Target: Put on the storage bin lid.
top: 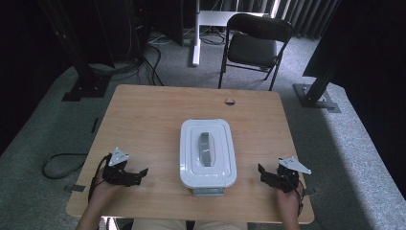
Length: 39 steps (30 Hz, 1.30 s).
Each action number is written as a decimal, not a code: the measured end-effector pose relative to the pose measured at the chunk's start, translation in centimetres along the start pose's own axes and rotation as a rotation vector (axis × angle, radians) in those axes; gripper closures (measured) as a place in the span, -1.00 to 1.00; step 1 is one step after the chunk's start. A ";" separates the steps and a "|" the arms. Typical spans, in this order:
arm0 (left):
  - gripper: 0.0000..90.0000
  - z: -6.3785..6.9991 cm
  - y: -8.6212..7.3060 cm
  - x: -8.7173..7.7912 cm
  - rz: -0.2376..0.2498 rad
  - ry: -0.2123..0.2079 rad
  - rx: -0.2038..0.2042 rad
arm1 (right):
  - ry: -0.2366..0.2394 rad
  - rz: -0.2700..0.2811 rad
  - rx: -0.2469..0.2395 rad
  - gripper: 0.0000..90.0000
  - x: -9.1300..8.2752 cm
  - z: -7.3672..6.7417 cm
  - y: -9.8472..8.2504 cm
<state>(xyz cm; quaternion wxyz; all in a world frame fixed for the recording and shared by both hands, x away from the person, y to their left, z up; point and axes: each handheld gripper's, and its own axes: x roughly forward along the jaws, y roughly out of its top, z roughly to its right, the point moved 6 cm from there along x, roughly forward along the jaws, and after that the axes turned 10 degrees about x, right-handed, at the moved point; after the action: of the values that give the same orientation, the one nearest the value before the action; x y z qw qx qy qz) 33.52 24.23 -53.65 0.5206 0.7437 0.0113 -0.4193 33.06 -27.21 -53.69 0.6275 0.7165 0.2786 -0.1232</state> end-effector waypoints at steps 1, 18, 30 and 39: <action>-0.97 -0.2 -0.2 -0.2 0.000 0.005 -0.011 | -0.008 0.001 0.000 -0.73 -0.1 0.2 -0.1; -0.97 -2.8 -2.9 -1.8 -0.039 0.125 -0.140 | -0.120 -0.028 0.055 -0.73 -0.8 3.1 -1.3; -0.97 -4.0 -4.3 -2.5 -0.085 0.189 -0.205 | -0.175 -0.097 0.078 -0.73 -0.4 4.2 -2.5; -0.90 -4.3 -5.0 -2.2 -0.140 0.208 -0.183 | -0.180 -0.130 0.090 -0.73 -0.1 4.3 -2.6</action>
<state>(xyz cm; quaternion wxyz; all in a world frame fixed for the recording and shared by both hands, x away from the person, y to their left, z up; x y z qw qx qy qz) 32.45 30.77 -55.66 0.5516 0.7300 0.1550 -0.3725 32.25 -31.28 -56.59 0.6078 0.7105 0.2614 -0.2399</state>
